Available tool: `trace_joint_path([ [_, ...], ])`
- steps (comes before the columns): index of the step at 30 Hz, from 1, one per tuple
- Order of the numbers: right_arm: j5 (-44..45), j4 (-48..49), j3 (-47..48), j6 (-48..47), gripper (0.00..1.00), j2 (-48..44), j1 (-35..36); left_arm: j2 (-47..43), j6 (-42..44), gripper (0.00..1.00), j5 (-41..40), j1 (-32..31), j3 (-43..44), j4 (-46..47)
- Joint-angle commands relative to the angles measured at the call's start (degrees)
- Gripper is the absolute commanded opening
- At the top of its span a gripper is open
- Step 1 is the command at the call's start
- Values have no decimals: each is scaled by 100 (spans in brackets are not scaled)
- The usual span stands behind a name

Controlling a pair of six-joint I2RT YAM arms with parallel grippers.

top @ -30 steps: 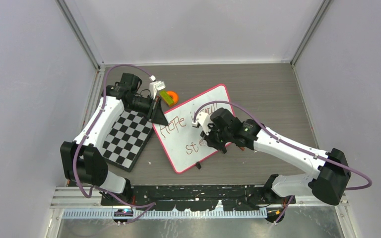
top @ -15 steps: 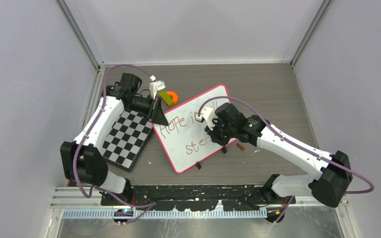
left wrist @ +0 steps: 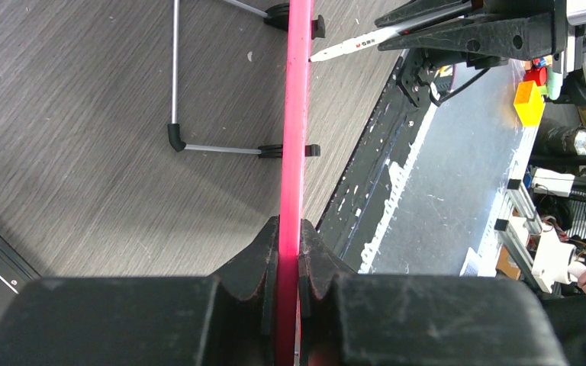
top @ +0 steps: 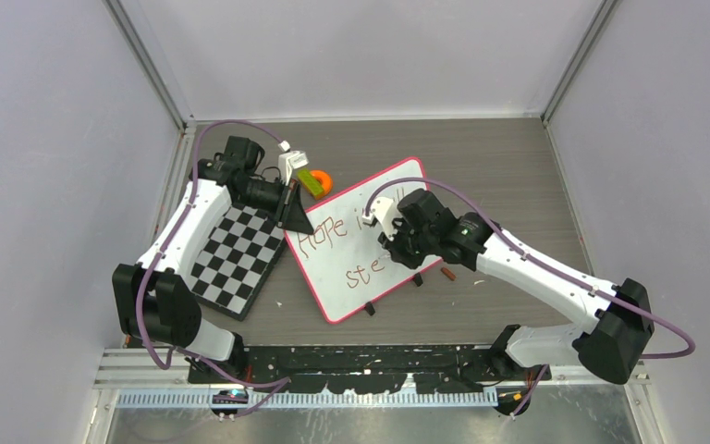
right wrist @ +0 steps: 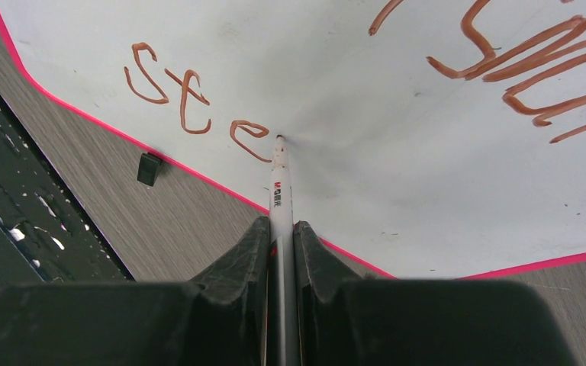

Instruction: Write a sentence on the whiteboard

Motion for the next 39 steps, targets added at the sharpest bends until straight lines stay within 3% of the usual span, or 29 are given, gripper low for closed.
trace_joint_path([
  [1, 284, 223, 222, -129, 0, -49, -104, -75, 88, 0, -85, -5, 56, 36],
  [11, 180, 157, 336, -131, 0, -17, -187, -78, 106, 0, -93, -6, 40, 32],
  [30, -33, 300, -455, 52, 0, 31, -68, 20, 119, 0, -54, -5, 35, 82],
  [39, -479, 132, -166, 157, 0, 29, 98, 31, 129, 0, -33, -7, 24, 91],
])
